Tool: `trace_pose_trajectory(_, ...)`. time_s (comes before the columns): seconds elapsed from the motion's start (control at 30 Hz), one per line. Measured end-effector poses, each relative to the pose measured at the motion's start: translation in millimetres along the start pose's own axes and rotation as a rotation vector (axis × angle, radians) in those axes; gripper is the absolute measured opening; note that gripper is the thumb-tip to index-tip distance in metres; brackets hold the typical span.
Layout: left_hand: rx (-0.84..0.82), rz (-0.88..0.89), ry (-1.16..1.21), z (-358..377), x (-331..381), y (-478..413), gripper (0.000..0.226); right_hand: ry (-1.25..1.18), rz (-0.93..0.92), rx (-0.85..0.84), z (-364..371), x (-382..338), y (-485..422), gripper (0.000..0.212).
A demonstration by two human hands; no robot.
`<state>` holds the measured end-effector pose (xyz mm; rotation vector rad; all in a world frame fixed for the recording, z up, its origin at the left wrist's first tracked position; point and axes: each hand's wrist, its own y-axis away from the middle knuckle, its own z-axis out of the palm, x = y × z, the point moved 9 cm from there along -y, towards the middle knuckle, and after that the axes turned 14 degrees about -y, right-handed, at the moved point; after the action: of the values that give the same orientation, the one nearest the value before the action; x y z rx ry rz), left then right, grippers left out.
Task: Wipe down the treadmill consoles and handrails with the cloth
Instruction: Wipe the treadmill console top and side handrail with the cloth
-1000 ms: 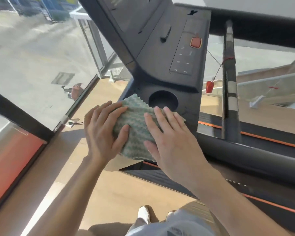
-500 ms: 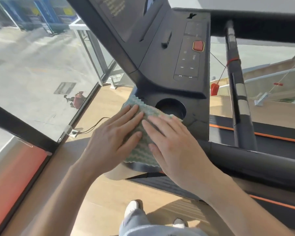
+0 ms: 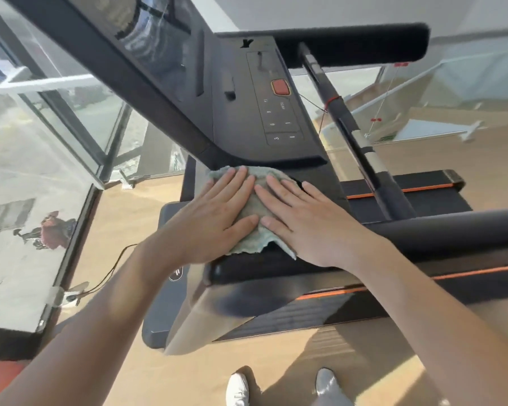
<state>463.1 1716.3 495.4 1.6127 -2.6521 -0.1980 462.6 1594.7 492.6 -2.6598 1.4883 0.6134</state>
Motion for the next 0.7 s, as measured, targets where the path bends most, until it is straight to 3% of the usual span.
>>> trace_pose_trajectory(0.3,-0.072,0.053,-0.206,-2.2,26.4,-29.4,0.1,0.001,0.083,0.0,-11.5,27.7,22.7,0.059)
trace_pose_trajectory(0.57,-0.01,0.192,-0.187,-7.0,58.1,-60.7,0.086,-0.014,0.291,0.086,-25.3,74.9,55.6,0.062)
trace_pose_trajectory(0.7,-0.007,0.31,-0.157,-11.3,71.2,-75.7,0.081,-0.057,0.387,0.272,-48.0,85.7,72.6,0.061)
